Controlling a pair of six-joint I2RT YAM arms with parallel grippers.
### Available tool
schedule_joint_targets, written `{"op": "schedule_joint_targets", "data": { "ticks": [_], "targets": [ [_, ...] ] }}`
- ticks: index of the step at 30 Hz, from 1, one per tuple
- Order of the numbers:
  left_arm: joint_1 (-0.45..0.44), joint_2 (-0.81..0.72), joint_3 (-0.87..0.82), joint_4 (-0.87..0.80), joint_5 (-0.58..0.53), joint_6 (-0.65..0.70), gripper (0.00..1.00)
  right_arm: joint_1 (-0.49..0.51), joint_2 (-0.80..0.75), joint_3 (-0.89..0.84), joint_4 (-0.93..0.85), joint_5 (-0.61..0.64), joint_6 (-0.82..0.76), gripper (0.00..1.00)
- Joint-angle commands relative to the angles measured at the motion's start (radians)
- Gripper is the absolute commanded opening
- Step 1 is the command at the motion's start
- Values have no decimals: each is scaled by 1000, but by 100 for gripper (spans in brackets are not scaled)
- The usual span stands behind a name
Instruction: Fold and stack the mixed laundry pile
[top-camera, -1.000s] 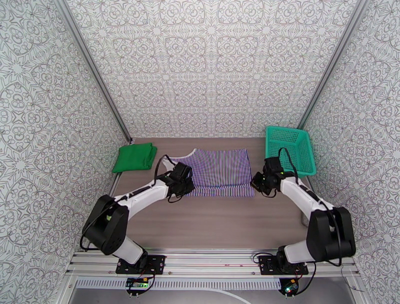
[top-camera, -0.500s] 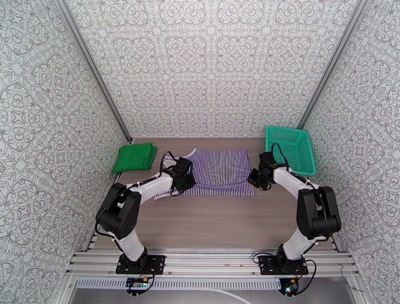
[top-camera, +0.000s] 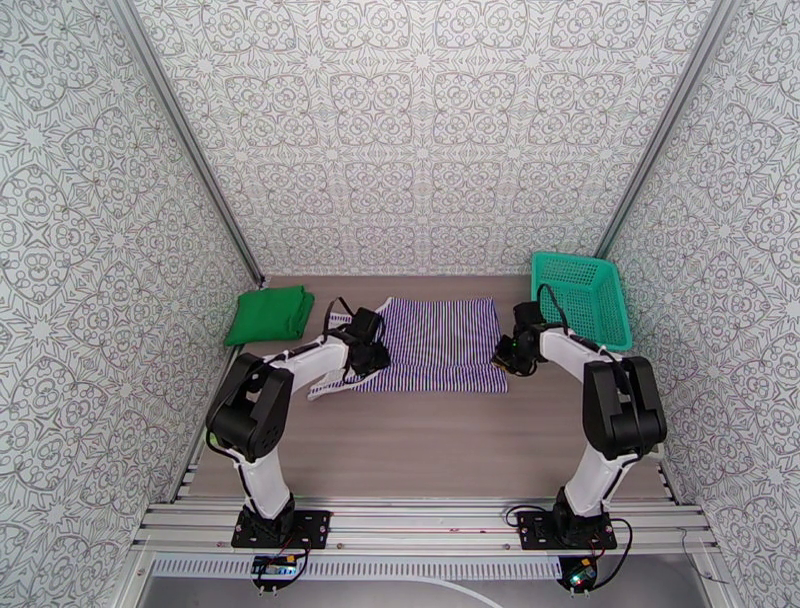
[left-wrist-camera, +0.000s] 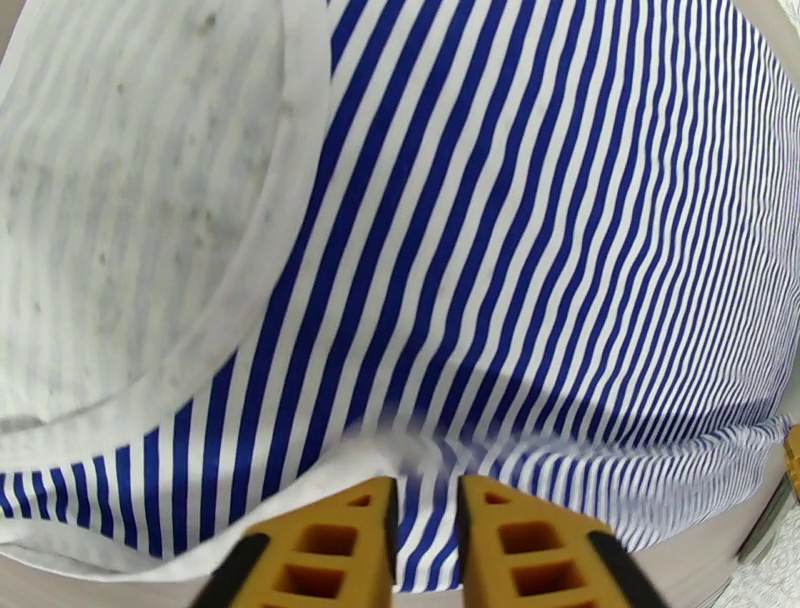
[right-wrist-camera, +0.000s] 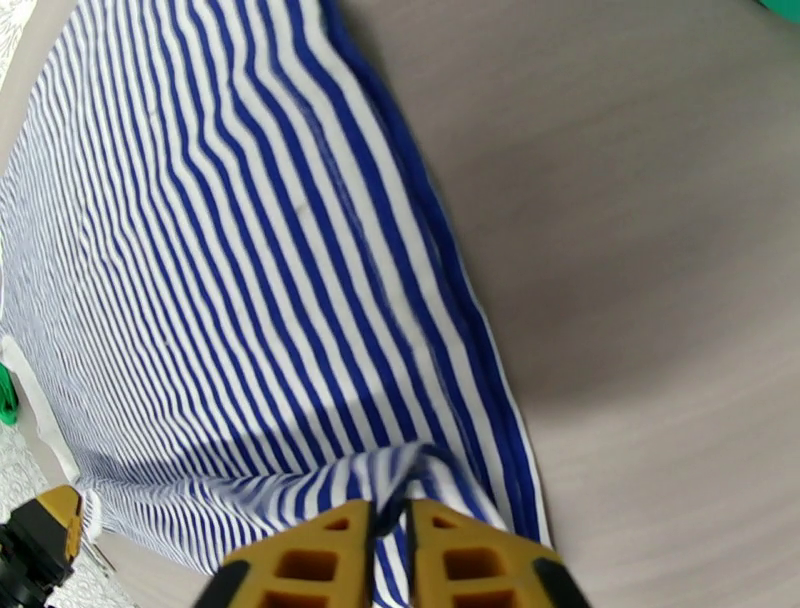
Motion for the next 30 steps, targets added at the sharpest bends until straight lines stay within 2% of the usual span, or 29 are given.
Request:
{"op": "schedule_joint_targets", "data": {
  "ticks": [1, 8, 14, 19, 24, 25, 30],
  "targets": [
    [14, 24, 40, -27, 7, 24, 32, -14, 33, 43, 20, 20, -4, 24],
    [23, -14, 76, -70, -14, 68, 35, -41, 37, 91, -16, 45, -36, 35],
    [-14, -123, 57, -119, 14, 172, 35, -45, -78, 86, -84, 94, -83, 38],
    [-69, -121, 0, -45, 111, 198, 27, 18, -140, -12, -28, 26, -66, 34],
    [-88, -15, 31, 11, 160, 208, 20, 58, -80, -54, 57, -21, -42, 28],
    [-87, 10, 48, 14, 192, 216, 20, 58, -62, -55, 73, -23, -41, 27],
    [-73, 111, 91, 21, 200, 228, 20, 55, 22, -22, 79, 48, -68, 22]
  ]
}}
